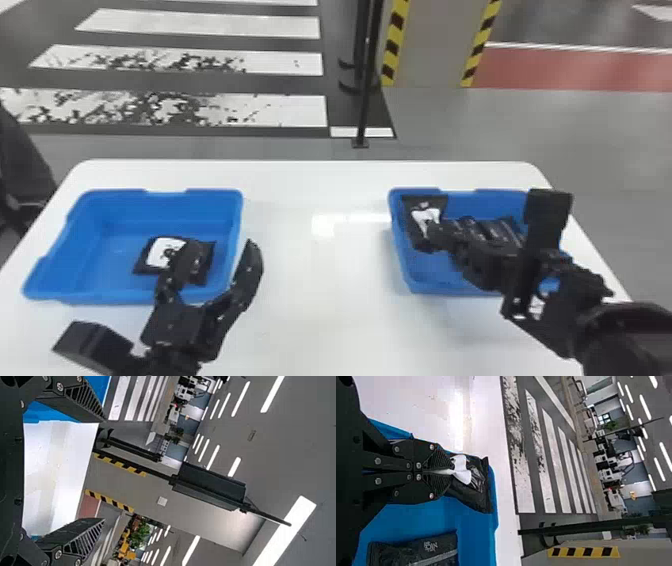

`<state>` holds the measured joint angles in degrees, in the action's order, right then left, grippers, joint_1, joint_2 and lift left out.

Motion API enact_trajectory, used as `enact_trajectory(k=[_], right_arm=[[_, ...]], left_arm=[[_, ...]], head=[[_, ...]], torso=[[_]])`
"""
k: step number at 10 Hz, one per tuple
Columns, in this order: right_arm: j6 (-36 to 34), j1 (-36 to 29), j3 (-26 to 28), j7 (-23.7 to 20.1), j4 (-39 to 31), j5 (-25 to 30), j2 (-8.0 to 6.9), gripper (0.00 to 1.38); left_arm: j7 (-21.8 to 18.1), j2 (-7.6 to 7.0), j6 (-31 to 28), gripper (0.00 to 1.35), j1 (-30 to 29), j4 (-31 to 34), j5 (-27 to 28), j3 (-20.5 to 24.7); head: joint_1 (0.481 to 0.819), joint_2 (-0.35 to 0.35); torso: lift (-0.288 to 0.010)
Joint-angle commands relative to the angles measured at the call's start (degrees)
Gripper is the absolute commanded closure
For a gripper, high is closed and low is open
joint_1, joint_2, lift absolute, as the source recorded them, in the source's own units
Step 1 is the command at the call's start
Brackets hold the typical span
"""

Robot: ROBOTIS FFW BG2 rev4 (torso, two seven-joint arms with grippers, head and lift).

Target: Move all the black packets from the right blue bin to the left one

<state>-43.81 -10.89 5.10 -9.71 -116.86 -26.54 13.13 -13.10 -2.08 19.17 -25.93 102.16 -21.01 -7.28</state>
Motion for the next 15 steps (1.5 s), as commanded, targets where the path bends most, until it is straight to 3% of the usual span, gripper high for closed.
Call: enact_trajectory(k=[1, 3, 4, 6, 8, 15], right_arm=[[2.6, -1.8, 0.5, -1.5, -3.2, -3.7, 0.67, 1.17], [9.4, 1.9, 0.4, -12.9, 3.0, -9.1, 1.19, 1.16], [11.5, 2.9, -2.6, -15.2, 4.6, -13.2, 1.90, 1.16], [12.0, 3.2, -9.6, -16.0, 5.1, -17.5, 3.13, 1.16], [12.0, 4.7, -16.1, -16.2, 6.4, -20.4, 4.36, 1.16], [13.0, 7.9, -24.6, -16.3, 8.0, -25.1, 5.50, 1.17]], left_arm=[[-0.2, 0.15, 0.7, 0.15, 0.1, 0.0, -0.9, 0.4], [-0.2, 0.59, -1.7, 0.15, 0.1, 2.3, -4.1, 2.0], [-0.2, 0.59, -6.2, 0.14, -0.1, 4.9, -8.2, 2.4], [-1.2, 0.41, -14.1, 0.11, 0.8, 10.1, -14.2, 3.4], [-3.6, -0.03, -22.4, 0.11, 2.6, 13.6, -15.0, 4.8], [-4.0, -0.47, -31.8, 0.14, 2.6, 18.1, -9.8, 4.5]], head=[[0.695, -0.079], [0.695, -0.039], [0.695, -0.004], [0.695, 0.040], [0.695, 0.105], [0.695, 0.185]], torso=[[-0.140], [-0.140], [-0.140], [-0.140], [-0.140], [-0.140]])
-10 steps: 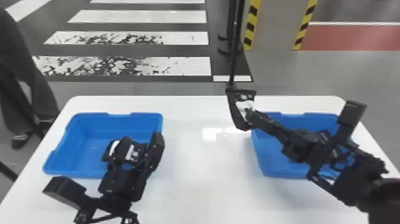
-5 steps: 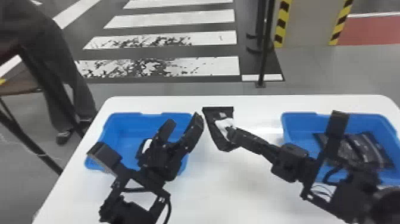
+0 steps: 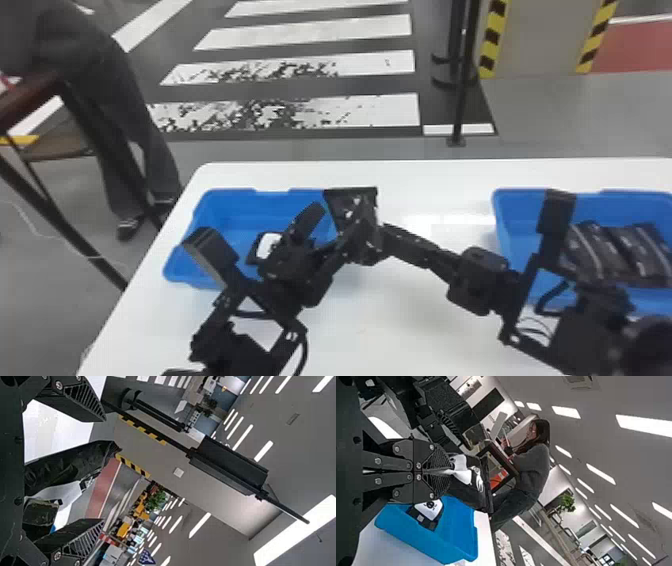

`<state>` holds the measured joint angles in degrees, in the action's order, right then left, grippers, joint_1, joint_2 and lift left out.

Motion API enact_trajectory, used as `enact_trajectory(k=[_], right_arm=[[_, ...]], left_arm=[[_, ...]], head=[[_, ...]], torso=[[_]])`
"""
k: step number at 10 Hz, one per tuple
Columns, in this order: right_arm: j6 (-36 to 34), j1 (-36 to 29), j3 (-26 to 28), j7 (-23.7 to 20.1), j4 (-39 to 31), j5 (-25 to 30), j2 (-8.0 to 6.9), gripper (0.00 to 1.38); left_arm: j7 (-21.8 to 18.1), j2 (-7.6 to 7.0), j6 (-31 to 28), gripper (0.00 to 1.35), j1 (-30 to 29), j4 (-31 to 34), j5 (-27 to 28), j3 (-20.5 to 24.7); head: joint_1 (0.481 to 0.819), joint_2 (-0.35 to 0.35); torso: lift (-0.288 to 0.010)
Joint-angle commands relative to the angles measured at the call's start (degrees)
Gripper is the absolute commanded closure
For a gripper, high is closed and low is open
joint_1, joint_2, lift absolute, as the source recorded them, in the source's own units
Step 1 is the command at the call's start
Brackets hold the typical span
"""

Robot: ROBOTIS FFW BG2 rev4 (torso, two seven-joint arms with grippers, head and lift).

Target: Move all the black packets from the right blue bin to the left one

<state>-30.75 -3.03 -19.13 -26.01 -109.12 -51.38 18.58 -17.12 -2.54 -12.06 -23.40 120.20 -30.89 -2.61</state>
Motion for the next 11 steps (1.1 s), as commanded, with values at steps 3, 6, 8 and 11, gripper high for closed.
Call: enact_trajectory(k=[3, 6, 8, 11], right_arm=[[0.7, 1.1, -2.1, 0.0, 0.5, -1.2, 0.14, 1.16], [0.8, 1.1, -2.2, 0.0, 0.6, -1.3, 0.14, 1.16], [1.1, 0.9, -2.2, 0.0, 0.6, -1.2, 0.14, 1.16], [4.0, 0.9, -2.2, -0.4, 2.3, -1.9, 0.05, 0.41]], left_arm=[[0.2, 0.08, -6.4, 0.24, 0.1, 1.4, -0.6, 0.3], [0.5, 0.35, -4.0, 0.79, -0.4, 1.4, -0.8, 0.3], [2.0, 0.35, -4.4, 1.21, -1.1, 2.4, -0.4, -0.1], [2.5, 0.35, -3.4, 1.21, -1.5, 2.6, -0.5, -0.1]], head=[[0.695, 0.183], [0.695, 0.197], [0.695, 0.200], [0.695, 0.198]], torso=[[-0.140], [-0.140], [-0.140], [-0.140]])
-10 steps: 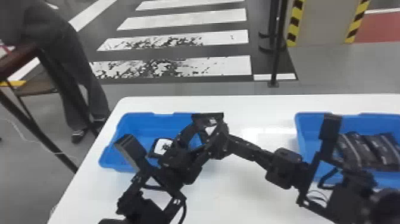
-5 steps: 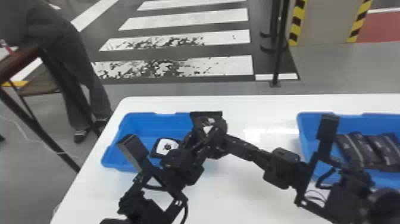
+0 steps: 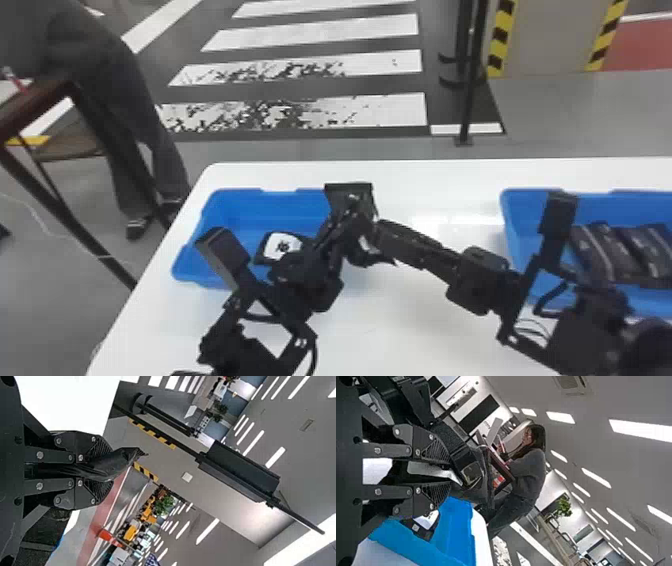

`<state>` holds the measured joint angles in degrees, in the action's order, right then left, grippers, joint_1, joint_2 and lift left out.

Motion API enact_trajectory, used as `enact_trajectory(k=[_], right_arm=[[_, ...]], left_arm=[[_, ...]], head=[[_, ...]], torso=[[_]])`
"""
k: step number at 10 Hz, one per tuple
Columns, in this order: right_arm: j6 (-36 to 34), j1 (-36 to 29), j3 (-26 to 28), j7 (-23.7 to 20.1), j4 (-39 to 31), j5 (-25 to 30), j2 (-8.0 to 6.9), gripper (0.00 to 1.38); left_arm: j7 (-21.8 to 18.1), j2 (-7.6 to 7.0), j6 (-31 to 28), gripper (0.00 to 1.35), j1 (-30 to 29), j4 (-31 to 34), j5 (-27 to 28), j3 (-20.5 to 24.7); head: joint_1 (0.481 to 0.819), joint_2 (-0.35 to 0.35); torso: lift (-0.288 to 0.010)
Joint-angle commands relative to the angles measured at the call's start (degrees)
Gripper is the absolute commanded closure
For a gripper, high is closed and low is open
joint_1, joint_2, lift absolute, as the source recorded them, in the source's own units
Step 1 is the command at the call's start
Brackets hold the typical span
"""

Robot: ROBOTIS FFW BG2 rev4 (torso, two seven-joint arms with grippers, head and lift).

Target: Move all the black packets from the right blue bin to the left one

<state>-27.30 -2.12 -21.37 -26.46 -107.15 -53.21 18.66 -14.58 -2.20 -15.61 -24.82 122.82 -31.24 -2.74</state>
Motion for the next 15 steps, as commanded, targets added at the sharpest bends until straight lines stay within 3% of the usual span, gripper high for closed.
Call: enact_trajectory(k=[1, 2, 3, 5, 6, 7, 9, 10, 11, 12, 14, 15], right_arm=[[1.3, -0.1, 0.0, -0.4, 0.6, 0.4, -0.03, 0.00], [2.7, -0.1, 0.0, -1.0, 1.5, 0.1, -0.03, 0.00], [3.5, -0.3, 0.0, -1.0, 1.9, -0.7, -0.12, 0.20], [5.5, -0.5, 0.0, -1.2, 2.6, -2.2, -0.20, 0.44], [6.1, -0.7, 0.0, -1.3, 3.0, -3.1, -0.29, 0.49], [6.3, -0.8, 0.0, -1.3, 3.2, -4.0, -0.29, 0.50], [6.6, -0.8, 0.0, -1.4, 3.0, -4.7, -0.29, 0.50], [6.8, -1.0, 0.5, -1.4, 3.3, -4.9, -0.29, 0.50], [6.6, -1.5, 2.6, -1.3, 3.3, -3.2, -0.55, 0.49], [4.9, -1.8, 7.1, -0.7, 2.7, 2.4, -1.17, 0.50], [-2.7, -2.0, 16.6, 2.6, -2.3, 18.9, -1.79, 0.49], [-6.6, -2.5, 19.9, 5.1, -5.6, 24.3, -2.05, 0.49]], left_arm=[[0.2, 0.09, 0.4, 1.21, -0.2, 0.0, -0.2, 0.2], [0.3, 0.18, 1.0, 1.21, -0.4, 0.0, -0.2, 0.5], [0.3, 0.27, 1.4, 1.21, -0.4, 0.0, -0.2, 0.9], [1.4, 0.62, 3.1, 1.21, -0.2, -0.1, 2.4, 3.6], [3.5, 0.97, 6.8, 1.21, 1.2, -2.2, 10.7, 6.6], [4.6, 1.23, 11.1, 1.21, 4.4, -8.3, 19.5, 10.0], [7.0, 1.14, 19.4, 1.20, 9.4, -19.5, 31.4, 15.1], [7.2, 1.14, 20.0, 0.84, 9.5, -21.5, 30.8, 16.1], [7.0, 1.14, 20.3, 0.24, 8.8, -21.5, 28.6, 15.8], [6.4, 1.14, 22.2, 0.01, 8.1, -21.5, 26.7, 14.8], [3.3, 1.23, 26.0, 0.19, 6.1, -20.7, 20.4, 12.2], [2.5, 1.41, 25.7, 0.19, 3.0, -16.9, 18.6, 10.7]], head=[[0.695, 0.197], [0.695, 0.196], [0.695, 0.196], [0.695, 0.203], [0.695, 0.210], [0.695, 0.240], [0.695, 0.342], [0.695, 0.350], [0.695, 0.350], [0.695, 0.350], [0.695, 0.334], [0.695, 0.270]], torso=[[-0.140], [-0.140], [-0.140], [-0.140], [-0.140], [-0.140], [-0.140], [-0.140], [-0.140], [-0.140], [-0.140], [-0.140]])
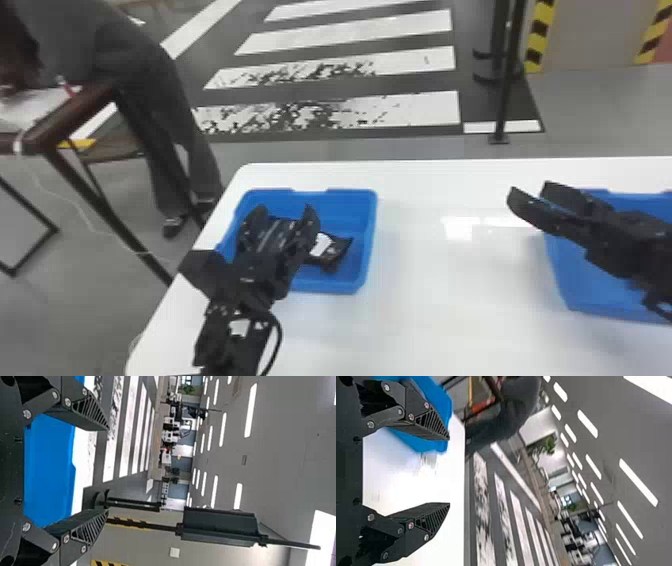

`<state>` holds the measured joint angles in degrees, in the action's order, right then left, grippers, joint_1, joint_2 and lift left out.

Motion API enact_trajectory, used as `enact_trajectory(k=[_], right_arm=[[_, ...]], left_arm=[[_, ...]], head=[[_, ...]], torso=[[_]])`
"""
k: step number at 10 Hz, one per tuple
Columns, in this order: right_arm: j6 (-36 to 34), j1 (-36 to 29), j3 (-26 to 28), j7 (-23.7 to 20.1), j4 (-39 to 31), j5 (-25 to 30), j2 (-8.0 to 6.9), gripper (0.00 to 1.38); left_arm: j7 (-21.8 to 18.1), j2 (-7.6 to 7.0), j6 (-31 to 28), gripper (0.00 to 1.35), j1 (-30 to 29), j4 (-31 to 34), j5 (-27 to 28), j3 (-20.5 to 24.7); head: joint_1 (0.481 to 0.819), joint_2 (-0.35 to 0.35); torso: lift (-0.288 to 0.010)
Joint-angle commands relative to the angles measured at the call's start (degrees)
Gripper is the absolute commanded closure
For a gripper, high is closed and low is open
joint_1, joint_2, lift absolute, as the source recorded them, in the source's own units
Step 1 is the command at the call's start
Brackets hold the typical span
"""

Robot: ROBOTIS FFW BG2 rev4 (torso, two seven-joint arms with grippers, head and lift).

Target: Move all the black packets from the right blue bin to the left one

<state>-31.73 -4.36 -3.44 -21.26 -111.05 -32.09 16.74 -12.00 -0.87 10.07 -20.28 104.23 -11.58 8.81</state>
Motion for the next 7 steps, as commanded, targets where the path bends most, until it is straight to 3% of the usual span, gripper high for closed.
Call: enact_trajectory(k=[1, 3, 4, 7], right_arm=[[-6.8, -2.0, 5.4, 3.1, -6.3, 8.6, -0.83, 0.50], [-14.0, -4.6, 11.8, 7.5, -10.5, 18.2, -2.59, 0.51], [-16.8, -5.1, 12.8, 8.7, -10.5, 21.3, -2.59, 0.50], [-20.0, -4.6, 13.8, 10.5, -6.0, 23.2, -2.59, 0.42]], left_arm=[[0.0, 0.26, -0.4, 0.20, -4.5, 5.0, -2.4, -2.5], [-1.4, 0.08, -2.2, 0.21, -7.3, 6.5, -7.0, -5.8], [-1.7, 0.08, -2.2, 0.21, -8.5, 7.4, -8.5, -7.1], [-2.1, -0.10, -1.6, 0.21, -8.8, 7.8, -8.4, -8.2]], head=[[0.695, 0.193], [0.695, 0.054], [0.695, -0.016], [0.695, -0.137]], torso=[[-0.140], [-0.140], [-0.140], [-0.140]])
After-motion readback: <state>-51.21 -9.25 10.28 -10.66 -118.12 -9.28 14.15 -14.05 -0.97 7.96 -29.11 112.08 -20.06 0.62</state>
